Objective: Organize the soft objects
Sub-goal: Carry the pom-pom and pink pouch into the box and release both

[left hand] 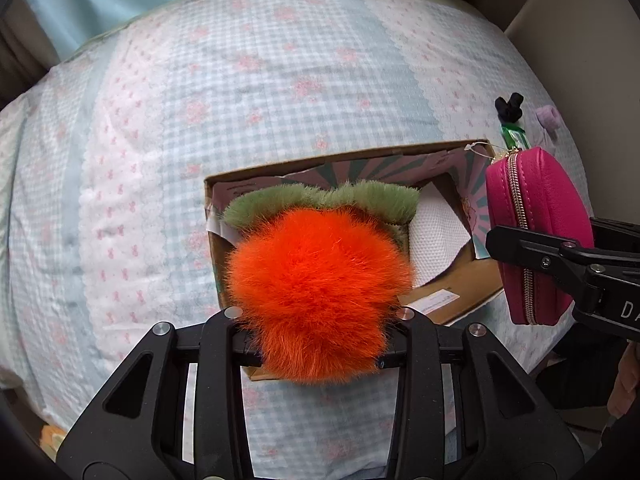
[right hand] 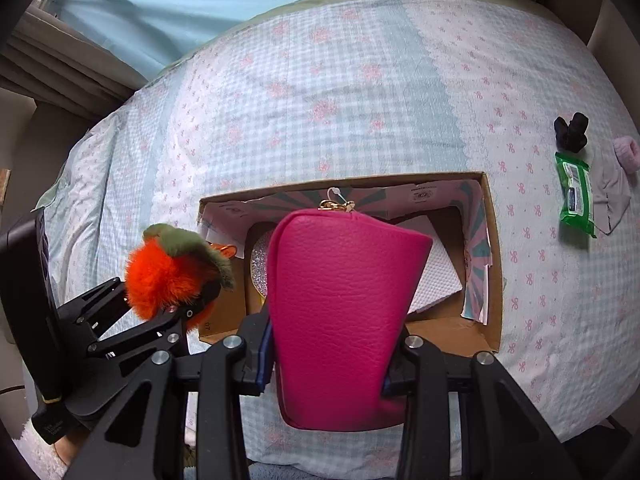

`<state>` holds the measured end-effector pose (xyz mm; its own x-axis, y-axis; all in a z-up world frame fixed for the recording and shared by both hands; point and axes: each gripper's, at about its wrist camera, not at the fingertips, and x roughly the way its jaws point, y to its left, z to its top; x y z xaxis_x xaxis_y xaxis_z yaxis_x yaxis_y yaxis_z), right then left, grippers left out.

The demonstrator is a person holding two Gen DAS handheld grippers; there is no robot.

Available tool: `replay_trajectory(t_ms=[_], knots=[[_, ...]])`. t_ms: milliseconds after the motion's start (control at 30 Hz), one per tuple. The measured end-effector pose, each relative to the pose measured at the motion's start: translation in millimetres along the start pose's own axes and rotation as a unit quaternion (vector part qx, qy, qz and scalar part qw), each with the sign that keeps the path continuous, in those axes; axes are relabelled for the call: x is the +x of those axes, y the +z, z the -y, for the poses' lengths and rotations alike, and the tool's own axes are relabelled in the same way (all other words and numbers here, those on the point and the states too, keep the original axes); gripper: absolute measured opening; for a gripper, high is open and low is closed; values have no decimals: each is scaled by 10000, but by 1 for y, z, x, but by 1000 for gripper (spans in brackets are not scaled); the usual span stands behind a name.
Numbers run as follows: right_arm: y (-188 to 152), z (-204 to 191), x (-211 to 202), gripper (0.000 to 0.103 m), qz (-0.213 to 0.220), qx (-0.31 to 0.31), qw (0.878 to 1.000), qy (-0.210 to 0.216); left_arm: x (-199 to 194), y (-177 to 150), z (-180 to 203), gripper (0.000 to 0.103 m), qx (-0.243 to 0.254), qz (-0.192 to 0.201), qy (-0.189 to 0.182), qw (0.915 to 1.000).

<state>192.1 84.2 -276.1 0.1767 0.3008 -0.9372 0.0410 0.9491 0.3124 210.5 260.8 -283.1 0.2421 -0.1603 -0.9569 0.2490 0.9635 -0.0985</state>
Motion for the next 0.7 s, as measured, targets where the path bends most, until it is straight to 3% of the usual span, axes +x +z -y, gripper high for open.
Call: replay_trajectory(t_ms=[233, 433, 500, 533, 567, 600, 633, 700], knots=[[10, 30, 42, 36, -355, 418, 9985, -66, 57, -2, 23, 32, 608, -579, -81, 9964], [25, 51, 59, 38, -549, 722, 9959, 26, 87, 4, 43, 33, 1052, -838, -164, 9908], [30, 52, 61, 44, -526, 747, 9958, 12, 93, 6, 48, 52, 1188, -901, -240, 9885], [32, 54, 62, 48, -485, 783, 9957, 19, 91, 7, 49, 85, 1228, -817, -402, 9882], [34, 55, 61, 68, -446, 840, 9955, 52, 87, 7, 50, 102, 1266, -704, -450, 9884], [35, 57, 62, 94, -431, 909, 9949, 77, 85, 7, 52, 103, 1310, -678, -381, 9883], [37, 58, 63, 102, -465, 942, 9944, 107, 84, 7, 53, 103, 1342, -674, -281, 9883], [38, 59, 66, 103, -561, 919, 9941, 131, 80, 6, 52, 103, 1352, -591, -187, 9889]])
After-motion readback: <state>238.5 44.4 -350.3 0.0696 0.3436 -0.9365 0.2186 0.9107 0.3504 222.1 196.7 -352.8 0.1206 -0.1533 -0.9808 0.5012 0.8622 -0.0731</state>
